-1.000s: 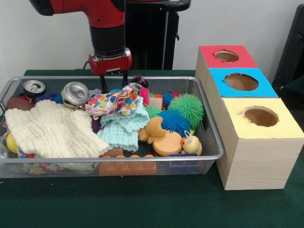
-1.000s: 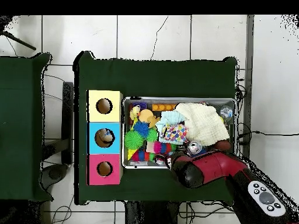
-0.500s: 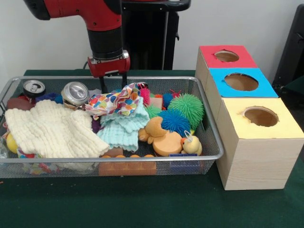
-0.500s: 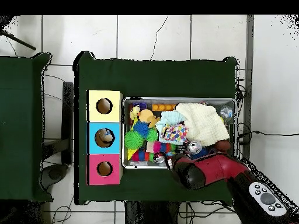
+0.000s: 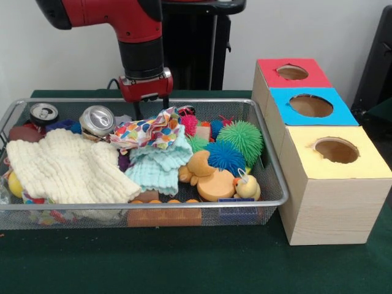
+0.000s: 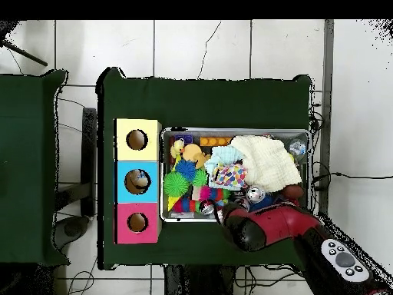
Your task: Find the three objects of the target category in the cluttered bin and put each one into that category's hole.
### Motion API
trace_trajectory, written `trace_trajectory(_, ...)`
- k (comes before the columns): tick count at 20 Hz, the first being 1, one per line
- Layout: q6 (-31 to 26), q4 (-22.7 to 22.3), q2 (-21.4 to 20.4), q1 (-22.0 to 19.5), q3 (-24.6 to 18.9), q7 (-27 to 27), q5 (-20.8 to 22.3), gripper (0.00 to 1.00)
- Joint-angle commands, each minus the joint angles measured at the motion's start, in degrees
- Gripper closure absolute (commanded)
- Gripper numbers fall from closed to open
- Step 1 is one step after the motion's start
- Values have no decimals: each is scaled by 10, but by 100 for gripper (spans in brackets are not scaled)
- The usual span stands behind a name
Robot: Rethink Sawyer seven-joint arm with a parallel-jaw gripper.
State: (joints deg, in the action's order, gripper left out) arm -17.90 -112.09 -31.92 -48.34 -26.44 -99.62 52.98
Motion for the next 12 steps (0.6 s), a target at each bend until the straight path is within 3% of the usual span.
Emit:
trace_trajectory(1,23,15,68,13,53,-13,63,0)
trace_trajectory(2,32,16,71,11,54,-6,59,100)
trace_trajectory(12,59,18,68,18,61,-4,54,100)
